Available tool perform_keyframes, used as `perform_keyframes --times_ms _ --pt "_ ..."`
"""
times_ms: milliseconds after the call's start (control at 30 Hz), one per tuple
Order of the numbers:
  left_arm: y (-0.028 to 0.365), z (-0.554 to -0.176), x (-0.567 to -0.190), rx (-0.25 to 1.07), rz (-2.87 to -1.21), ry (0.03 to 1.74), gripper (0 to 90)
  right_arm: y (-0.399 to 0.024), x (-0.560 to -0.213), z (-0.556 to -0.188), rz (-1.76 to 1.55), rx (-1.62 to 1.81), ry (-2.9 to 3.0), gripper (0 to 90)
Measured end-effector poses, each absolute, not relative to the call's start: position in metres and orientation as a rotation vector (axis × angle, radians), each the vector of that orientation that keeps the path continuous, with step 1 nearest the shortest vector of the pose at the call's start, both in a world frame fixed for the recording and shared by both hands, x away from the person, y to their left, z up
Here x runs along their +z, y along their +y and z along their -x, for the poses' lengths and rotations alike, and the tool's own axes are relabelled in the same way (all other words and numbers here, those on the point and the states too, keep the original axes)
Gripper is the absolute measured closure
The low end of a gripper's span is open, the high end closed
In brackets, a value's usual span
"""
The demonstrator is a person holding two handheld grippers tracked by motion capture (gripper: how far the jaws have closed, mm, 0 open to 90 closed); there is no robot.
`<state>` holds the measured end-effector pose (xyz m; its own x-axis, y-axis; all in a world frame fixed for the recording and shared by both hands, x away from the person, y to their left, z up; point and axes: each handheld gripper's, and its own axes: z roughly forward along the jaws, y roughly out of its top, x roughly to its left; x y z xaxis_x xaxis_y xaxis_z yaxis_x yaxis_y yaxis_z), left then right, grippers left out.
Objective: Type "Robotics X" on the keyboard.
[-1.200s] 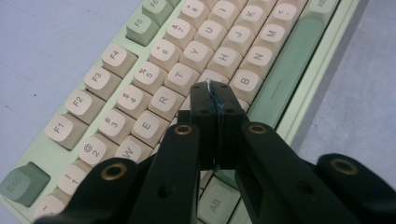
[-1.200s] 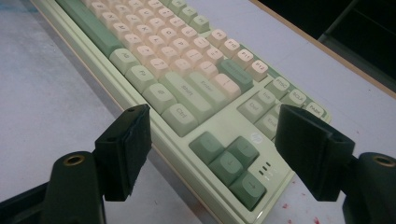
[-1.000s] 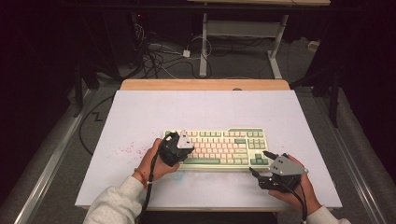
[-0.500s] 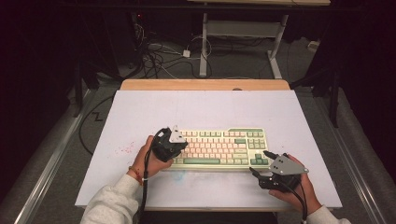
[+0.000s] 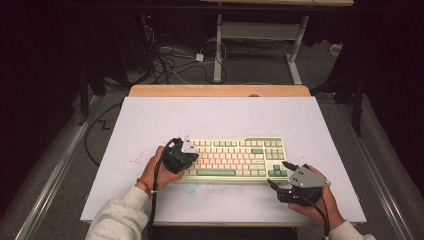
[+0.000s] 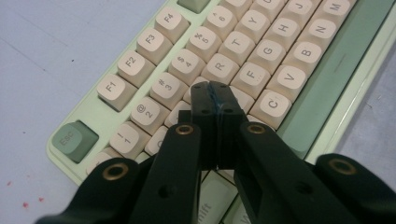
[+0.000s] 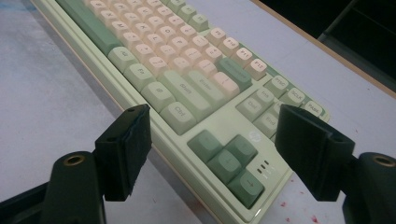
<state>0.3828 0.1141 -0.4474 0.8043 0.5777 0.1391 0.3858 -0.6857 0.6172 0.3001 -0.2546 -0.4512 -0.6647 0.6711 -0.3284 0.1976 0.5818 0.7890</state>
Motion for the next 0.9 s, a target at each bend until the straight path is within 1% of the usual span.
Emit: perform_keyframes --times_ms 900 --pt "0.1112 -0.3813 -0.4489 0.434 -2.415 0.698 87.0 -0.2536 -0.4521 -0.3005 -0.678 0.973 2.200 27.5"
